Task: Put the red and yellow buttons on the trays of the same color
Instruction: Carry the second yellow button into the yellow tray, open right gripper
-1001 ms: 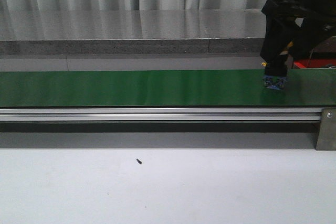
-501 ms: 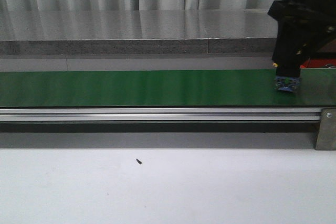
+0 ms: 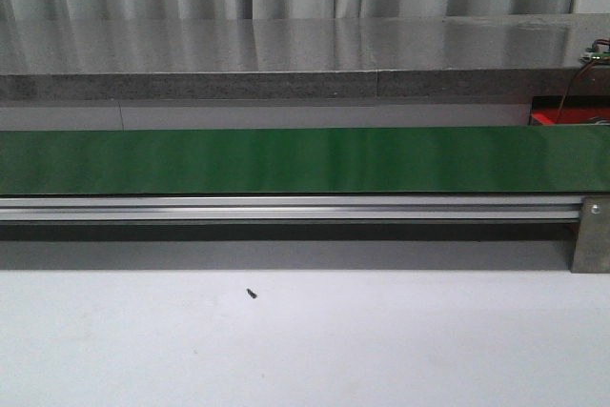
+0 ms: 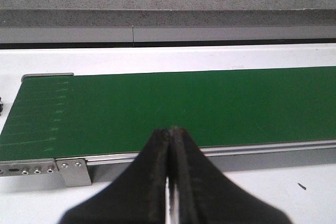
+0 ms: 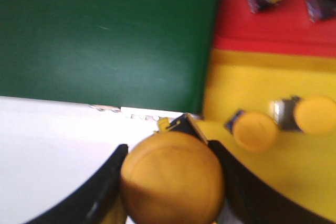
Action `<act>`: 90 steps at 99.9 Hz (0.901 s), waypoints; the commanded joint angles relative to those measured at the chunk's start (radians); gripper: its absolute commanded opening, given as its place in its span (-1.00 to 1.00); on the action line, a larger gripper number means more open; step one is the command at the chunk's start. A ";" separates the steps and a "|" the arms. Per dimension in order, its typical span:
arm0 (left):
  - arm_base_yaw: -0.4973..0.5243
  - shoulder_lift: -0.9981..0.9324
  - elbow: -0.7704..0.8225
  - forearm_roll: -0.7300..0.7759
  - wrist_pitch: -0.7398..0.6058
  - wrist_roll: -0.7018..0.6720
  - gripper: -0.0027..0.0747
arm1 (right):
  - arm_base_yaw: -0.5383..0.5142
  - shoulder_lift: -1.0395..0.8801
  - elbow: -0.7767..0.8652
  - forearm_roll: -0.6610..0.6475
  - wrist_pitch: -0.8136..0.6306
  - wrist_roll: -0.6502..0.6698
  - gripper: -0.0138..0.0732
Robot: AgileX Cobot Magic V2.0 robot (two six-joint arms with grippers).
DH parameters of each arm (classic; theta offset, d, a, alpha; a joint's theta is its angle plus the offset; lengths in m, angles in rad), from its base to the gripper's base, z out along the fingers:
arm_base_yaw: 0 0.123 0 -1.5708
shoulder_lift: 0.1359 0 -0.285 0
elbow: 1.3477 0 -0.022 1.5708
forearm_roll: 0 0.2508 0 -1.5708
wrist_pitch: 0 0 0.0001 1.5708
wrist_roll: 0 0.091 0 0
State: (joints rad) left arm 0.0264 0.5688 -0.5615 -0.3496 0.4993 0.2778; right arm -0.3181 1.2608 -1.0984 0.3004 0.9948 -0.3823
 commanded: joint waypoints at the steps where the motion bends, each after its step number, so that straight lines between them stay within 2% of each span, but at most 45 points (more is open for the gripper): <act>1: -0.009 0.001 -0.028 -0.019 -0.073 0.002 -0.98 | -0.121 -0.082 0.041 0.008 -0.018 0.017 -0.11; 9: -0.009 0.001 -0.028 -0.017 -0.078 0.002 -0.98 | -0.219 -0.100 0.085 0.008 -0.049 0.064 -0.11; 16: -0.014 0.001 -0.028 -0.015 -0.078 0.002 -0.98 | -0.254 -0.095 0.111 0.008 -0.082 0.074 -0.11; 43: -0.074 0.001 -0.028 0.014 -0.078 0.002 -0.98 | -0.258 -0.003 0.152 -0.019 -0.175 0.077 -0.11; 90: -0.076 0.001 -0.028 0.022 -0.072 0.002 -0.98 | -0.260 0.228 0.152 -0.035 -0.231 0.083 -0.11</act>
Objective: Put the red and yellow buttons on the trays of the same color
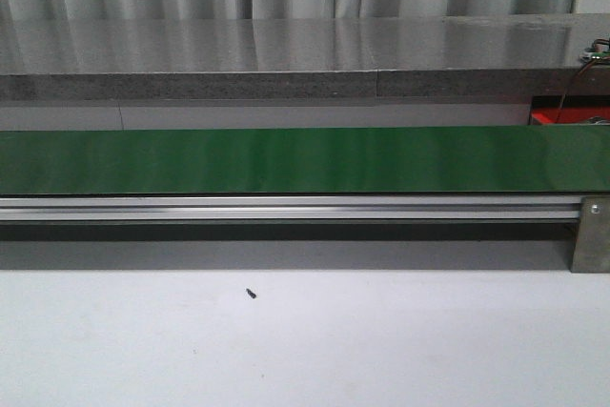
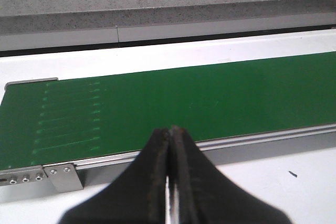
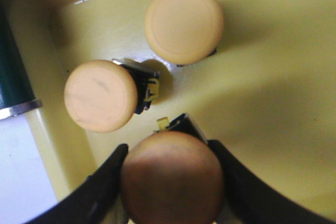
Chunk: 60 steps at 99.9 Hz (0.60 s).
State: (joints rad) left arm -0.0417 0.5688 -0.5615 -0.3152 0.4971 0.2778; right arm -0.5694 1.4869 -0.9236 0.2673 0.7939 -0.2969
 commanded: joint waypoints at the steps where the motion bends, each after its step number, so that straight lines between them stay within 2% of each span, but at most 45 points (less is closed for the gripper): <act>1: -0.008 0.001 -0.028 -0.013 -0.069 0.002 -0.98 | -0.008 0.008 -0.023 -0.002 -0.030 -0.002 -0.11; 30: -0.008 0.001 -0.028 -0.013 -0.069 0.002 -0.98 | -0.008 0.074 -0.023 -0.010 -0.040 -0.002 -0.09; 60: -0.008 0.001 -0.028 -0.013 -0.071 0.002 -0.98 | -0.008 0.073 -0.023 -0.010 -0.041 0.013 0.39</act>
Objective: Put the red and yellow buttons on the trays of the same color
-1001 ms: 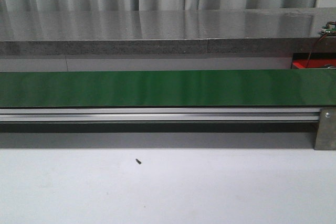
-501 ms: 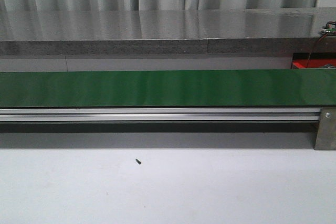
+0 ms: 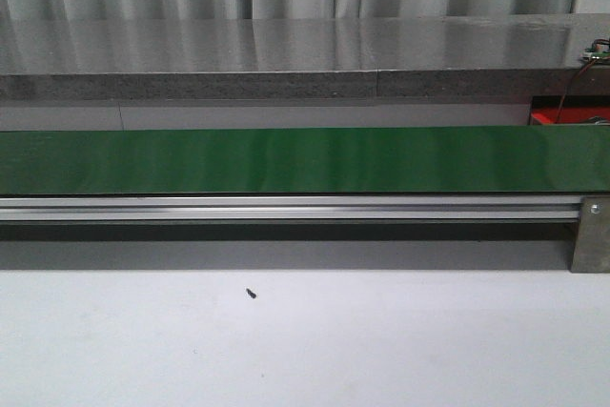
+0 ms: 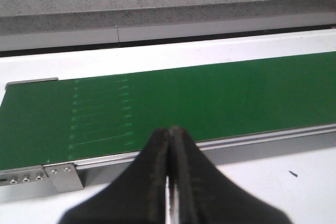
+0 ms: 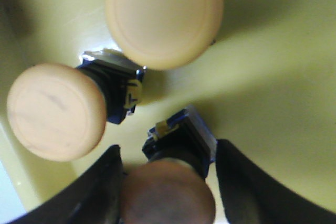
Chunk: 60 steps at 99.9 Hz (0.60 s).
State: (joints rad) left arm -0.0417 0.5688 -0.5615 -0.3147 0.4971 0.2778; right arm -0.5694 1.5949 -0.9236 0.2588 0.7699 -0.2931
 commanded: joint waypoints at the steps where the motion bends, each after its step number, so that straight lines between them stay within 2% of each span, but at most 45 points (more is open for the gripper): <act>1: -0.008 0.001 -0.028 -0.013 -0.071 0.002 -0.98 | -0.008 -0.034 -0.023 -0.002 -0.015 0.011 0.39; 17: -0.008 0.001 -0.028 -0.013 -0.071 0.002 -0.98 | -0.008 -0.077 -0.023 -0.001 -0.012 0.036 0.40; 35: -0.008 0.001 -0.028 -0.013 -0.077 0.002 -0.98 | 0.009 -0.211 -0.032 0.033 -0.012 0.042 0.40; 47: -0.008 0.001 -0.028 -0.013 -0.078 0.002 -0.98 | 0.080 -0.314 -0.043 0.036 -0.019 0.029 0.40; 60: -0.008 0.001 -0.028 -0.013 -0.080 0.002 -0.98 | 0.203 -0.426 -0.044 0.036 -0.047 -0.003 0.40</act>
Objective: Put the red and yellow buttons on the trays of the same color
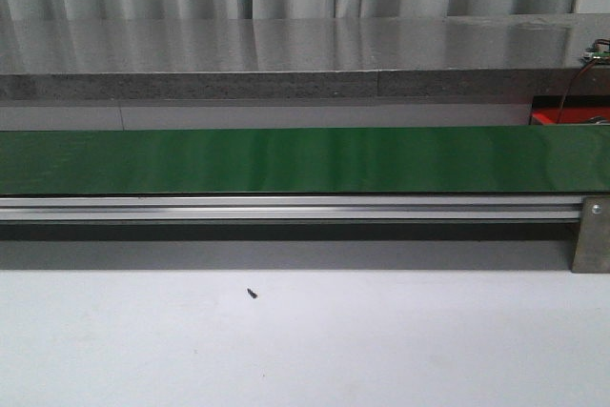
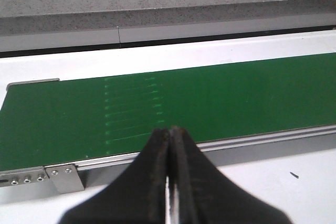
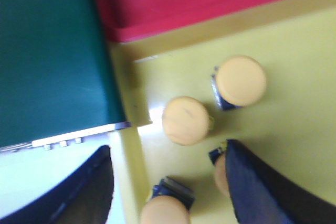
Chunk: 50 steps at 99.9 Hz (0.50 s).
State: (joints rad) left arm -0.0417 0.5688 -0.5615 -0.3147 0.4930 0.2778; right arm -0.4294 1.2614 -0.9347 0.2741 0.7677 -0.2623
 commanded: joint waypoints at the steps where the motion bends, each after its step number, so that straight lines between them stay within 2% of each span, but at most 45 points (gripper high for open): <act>1: -0.008 0.001 -0.028 -0.013 -0.076 0.002 -0.98 | 0.069 -0.097 -0.033 0.020 -0.048 -0.037 0.40; 20: -0.008 0.001 -0.028 -0.013 -0.076 0.002 -0.98 | 0.231 -0.228 -0.028 0.020 -0.062 -0.079 0.40; 38: -0.008 0.001 -0.028 -0.013 -0.074 0.002 -0.98 | 0.307 -0.320 -0.004 0.019 -0.044 -0.106 0.38; 50: -0.008 0.001 -0.028 -0.013 -0.065 0.002 -0.98 | 0.313 -0.363 0.015 0.015 -0.016 -0.107 0.14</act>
State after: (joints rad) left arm -0.0417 0.5688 -0.5615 -0.3147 0.4907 0.2778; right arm -0.1199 0.9363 -0.9052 0.2773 0.7826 -0.3541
